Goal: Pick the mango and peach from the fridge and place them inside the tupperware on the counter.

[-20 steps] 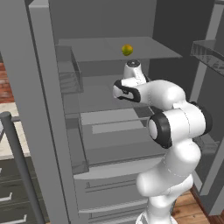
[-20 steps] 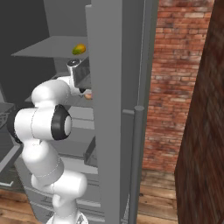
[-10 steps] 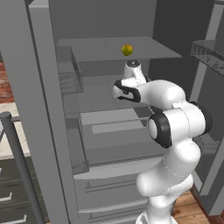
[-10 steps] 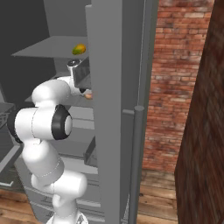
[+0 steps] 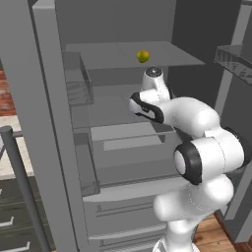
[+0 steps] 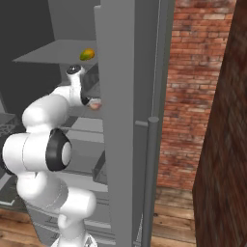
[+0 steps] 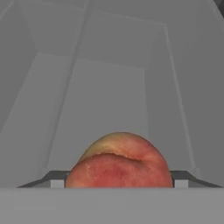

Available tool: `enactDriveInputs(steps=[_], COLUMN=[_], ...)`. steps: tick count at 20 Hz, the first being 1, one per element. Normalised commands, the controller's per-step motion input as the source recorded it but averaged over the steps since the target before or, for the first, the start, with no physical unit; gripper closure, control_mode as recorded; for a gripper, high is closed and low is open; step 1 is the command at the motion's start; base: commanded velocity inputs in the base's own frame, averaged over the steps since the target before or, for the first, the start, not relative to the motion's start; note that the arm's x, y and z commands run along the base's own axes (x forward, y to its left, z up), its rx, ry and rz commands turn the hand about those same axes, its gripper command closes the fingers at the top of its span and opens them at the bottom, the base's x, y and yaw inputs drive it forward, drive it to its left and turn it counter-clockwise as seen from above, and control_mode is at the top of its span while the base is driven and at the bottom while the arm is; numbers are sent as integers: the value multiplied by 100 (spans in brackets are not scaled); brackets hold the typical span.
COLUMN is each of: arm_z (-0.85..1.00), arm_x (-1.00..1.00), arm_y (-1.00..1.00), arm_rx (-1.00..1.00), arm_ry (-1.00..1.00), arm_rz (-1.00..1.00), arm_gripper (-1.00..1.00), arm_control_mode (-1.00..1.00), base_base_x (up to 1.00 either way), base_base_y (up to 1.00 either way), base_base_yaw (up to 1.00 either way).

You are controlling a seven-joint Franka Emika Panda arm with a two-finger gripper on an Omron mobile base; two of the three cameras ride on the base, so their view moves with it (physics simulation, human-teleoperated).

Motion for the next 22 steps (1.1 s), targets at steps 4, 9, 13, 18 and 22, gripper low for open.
enactDriveInputs(steps=[4, 9, 13, 18, 22], arm_z=[0, 32, 80, 52, 32], arm_x=[-100, -96, -78, -90, -100], arm_y=[0, 2, 1, 2, 8], arm_rx=[1, 14, 15, 3, -1], arm_ry=[-65, -15, 29, 12, 0], arm_rz=[0, -1, 0, 0, 0], arm_gripper=[100, 100, 100, 100, 100], arm_control_mode=[-100, -100, -100, -100, -100], base_base_x=[0, 0, 0, 0, 0], base_base_y=[0, 0, 0, 0, 0], base_base_yaw=[0, 0, 0, 0, 0])
